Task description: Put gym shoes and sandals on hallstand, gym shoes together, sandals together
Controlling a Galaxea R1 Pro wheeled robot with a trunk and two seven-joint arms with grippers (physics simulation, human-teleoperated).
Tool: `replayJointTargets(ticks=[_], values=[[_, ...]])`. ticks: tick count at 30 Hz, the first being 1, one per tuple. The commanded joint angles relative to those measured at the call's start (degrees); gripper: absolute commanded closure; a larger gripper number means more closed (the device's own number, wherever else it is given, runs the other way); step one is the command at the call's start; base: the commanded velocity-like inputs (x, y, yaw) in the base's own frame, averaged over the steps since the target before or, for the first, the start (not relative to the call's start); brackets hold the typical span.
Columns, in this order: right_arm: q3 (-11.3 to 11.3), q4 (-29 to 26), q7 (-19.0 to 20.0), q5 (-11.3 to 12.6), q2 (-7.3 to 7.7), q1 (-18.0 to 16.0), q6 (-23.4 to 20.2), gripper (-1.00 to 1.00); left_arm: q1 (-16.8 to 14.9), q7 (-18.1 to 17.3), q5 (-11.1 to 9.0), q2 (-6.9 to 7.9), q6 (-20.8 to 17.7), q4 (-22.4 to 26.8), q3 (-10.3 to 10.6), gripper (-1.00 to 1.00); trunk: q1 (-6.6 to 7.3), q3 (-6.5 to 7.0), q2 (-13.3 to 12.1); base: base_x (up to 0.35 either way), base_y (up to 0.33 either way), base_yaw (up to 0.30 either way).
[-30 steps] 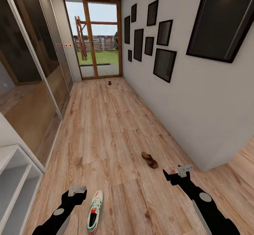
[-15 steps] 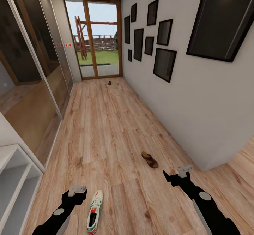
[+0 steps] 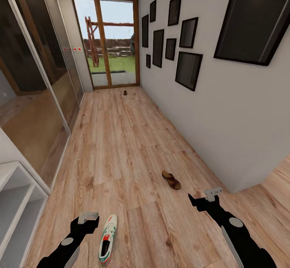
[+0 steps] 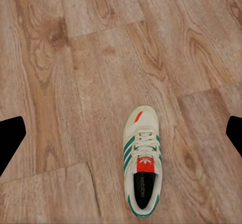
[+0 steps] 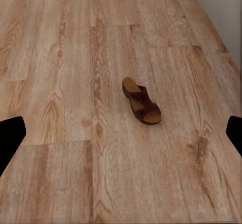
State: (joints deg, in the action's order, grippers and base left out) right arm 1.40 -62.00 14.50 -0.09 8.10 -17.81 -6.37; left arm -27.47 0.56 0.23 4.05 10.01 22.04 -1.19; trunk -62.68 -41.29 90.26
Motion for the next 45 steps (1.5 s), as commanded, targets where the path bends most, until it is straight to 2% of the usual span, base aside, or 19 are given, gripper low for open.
replayJointTargets(ticks=[1, 9, 27, 45], values=[[0.37, -0.1, 0.35, 0.02, -0.02, -0.02, -0.35, -1.0, -0.03, 0.06, 0.03, -0.01, 0.19, -0.05, -0.07, -1.0, -0.22, -0.31, 0.44, 0.0, 0.0, 0.0], [1.53, -0.14, 0.35, 0.08, -0.02, -0.02, -0.37, -1.0, -0.04, 0.06, 0.1, -0.08, 0.19, -0.06, -0.05, -1.0, -1.98, -2.43, 3.65, 0.0, 0.0, 0.0], [1.68, -0.22, 0.27, 0.08, -0.02, -0.02, -0.4, -1.0, -0.04, 0.06, 0.21, -0.86, 0.13, -0.29, -0.04, -1.0, -5.93, -7.3, 10.87, 0.0, 0.0, 0.0], [1.68, -0.23, 0.26, 0.08, -0.02, -0.04, -0.51, -1.0, -0.04, -0.02, 0.29, -0.89, 0.27, -0.76, 0.04, -1.0, -9.88, -12.18, 18.09, 0.0, 0.0, 0.037]])
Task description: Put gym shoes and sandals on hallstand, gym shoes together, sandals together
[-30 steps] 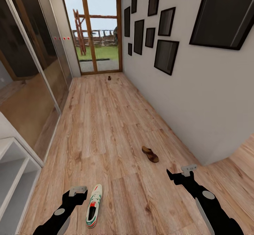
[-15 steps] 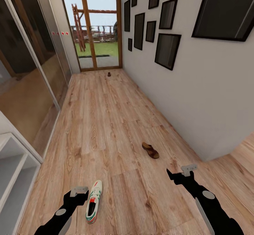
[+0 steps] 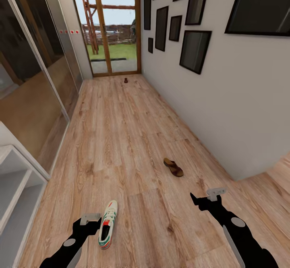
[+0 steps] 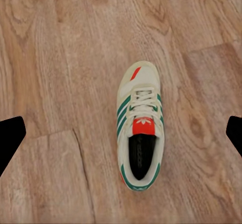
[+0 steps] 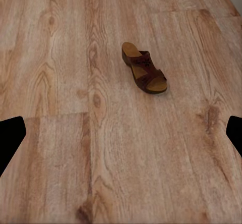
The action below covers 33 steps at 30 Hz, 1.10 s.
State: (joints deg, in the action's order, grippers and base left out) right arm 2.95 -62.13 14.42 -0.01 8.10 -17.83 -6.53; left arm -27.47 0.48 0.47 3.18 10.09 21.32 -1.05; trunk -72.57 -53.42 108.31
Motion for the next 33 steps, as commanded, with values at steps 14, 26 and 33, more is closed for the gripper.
replayJointTargets(ticks=[14, 26, 33], values=[[0.13, -2.08, 0.28, 0.01, -0.06, -0.31, -6.88, -1.0, -0.44, -1.32, 0.06, -0.04, 0.03, 0.02, 0.11, -1.0, -3.07, -3.84, 5.65, 0.0, 0.0, 0.079], [0.31, -3.03, 0.26, 0.05, -0.03, -11.38, -16.8, -1.0, -1.29, -6.66, 0.28, -1.19, -0.82, 1.44, 0.08, -1.0, -5.71, -7.09, 10.46, 0.0, 0.0, 0.084], [0.71, -2.96, 0.39, 0.02, -0.02, -12.24, -17.69, -1.0, -1.27, -6.71, 0.31, -1.16, -0.72, 1.01, 0.15, -1.0, -7.25, -8.99, 13.27, 0.0, 0.0, 0.087]])
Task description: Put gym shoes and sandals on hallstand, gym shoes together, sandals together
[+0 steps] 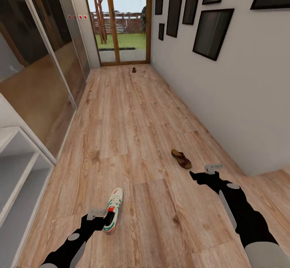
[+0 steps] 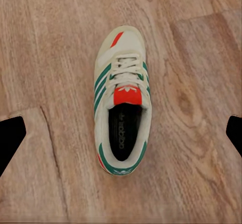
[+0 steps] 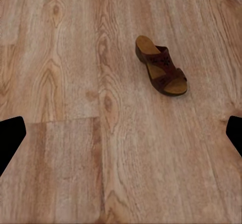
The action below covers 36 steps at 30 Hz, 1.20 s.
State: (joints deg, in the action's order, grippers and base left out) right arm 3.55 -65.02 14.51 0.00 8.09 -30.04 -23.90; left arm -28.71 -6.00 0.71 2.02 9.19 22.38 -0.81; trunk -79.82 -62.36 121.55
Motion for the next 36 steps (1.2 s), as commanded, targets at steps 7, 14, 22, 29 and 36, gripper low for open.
replayJointTargets(ticks=[7, 14, 22, 29, 36], values=[[0.25, 0.29, 0.41, -0.14, 0.05, -0.18, -0.52, -1.0, 0.0, -0.16, 0.08, -0.01, 0.39, -0.21, -0.15, -1.0, -1.53, -1.94, 2.84, 0.0, 0.0, 0.068], [0.31, 0.65, 0.35, -0.17, 0.03, -0.19, -0.53, -1.0, -0.01, -0.15, 0.08, 0.08, 0.61, -0.22, -0.08, -1.0, -3.07, -3.75, 5.65, 0.0, 0.0, -0.13], [0.32, 0.68, 0.33, -0.18, -0.01, -0.19, -0.53, -1.0, 0.03, -0.17, 0.05, 0.09, 0.65, 0.15, -0.04, -1.0, -3.95, -4.94, 7.25, 0.0, 0.0, -0.23], [0.26, 0.74, 0.28, -0.24, -0.14, -0.19, -0.59, -1.0, 0.18, -0.09, 0.01, 0.09, 0.9, 0.62, 0.0, -1.0, -3.95, -5.17, 7.25, 0.001, -0.001, -0.162], [0.17, 2.43, 0.34, -0.35, -0.15, -0.19, -0.55, -1.0, 0.37, 1.03, 0.07, 0.09, 1.06, 0.69, 0.01, -1.0, -3.95, -5.2, 7.25, 0.133, -0.098, -0.02]])
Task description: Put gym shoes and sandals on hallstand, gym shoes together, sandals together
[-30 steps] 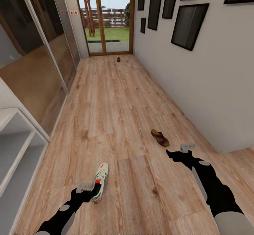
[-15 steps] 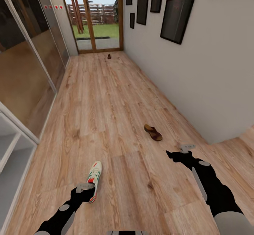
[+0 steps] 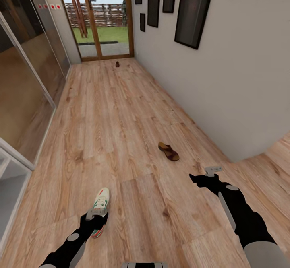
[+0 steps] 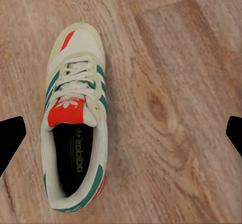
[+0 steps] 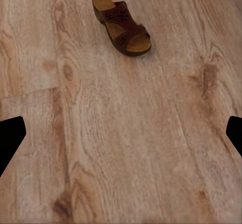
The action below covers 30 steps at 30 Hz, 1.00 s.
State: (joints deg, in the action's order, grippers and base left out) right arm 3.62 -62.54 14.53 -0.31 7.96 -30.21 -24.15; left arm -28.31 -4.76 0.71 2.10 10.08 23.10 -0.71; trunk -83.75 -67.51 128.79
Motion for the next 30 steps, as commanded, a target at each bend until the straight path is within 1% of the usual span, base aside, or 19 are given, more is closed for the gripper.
replayJointTargets(ticks=[1, 2, 3, 10, 30], values=[[0.1, 0.16, 0.31, -0.02, -0.02, -0.02, -0.29, -1.0, -0.02, 0.15, 0.08, 0.01, 0.18, -0.02, -0.08, -1.0, -0.01, -0.04, 0.01, 0.194, -0.144, -0.006], [0.09, 0.33, 0.32, -0.01, -0.03, -0.02, -0.29, -1.0, -0.01, 0.56, 0.08, 0.01, 0.18, -0.01, -0.08, -1.0, -0.01, -0.04, 0.01, 0.182, -0.128, -0.005], [0.08, 0.74, 0.32, 0.03, 0.01, -0.02, -0.25, -1.0, 0.03, 2.75, 0.06, 0.01, 0.2, -0.04, -0.05, -1.0, -0.01, -0.04, 0.01, 0.084, -0.052, -0.002], [0.07, 0.97, 0.32, 0.0, 0.03, -0.02, -0.27, -1.0, 0.09, 5.14, 0.06, -0.06, 0.2, -0.07, -0.07, -1.0, -0.01, -0.04, 0.01, 0.038, -0.024, -0.001], [0.07, 0.93, 0.4, 0.05, 0.12, -0.02, -0.2, -1.0, 0.1, 5.63, 0.17, -0.07, 0.2, -0.07, -0.08, -1.0, -0.01, -0.04, 0.01, 0.003, -0.002, 0.0]])
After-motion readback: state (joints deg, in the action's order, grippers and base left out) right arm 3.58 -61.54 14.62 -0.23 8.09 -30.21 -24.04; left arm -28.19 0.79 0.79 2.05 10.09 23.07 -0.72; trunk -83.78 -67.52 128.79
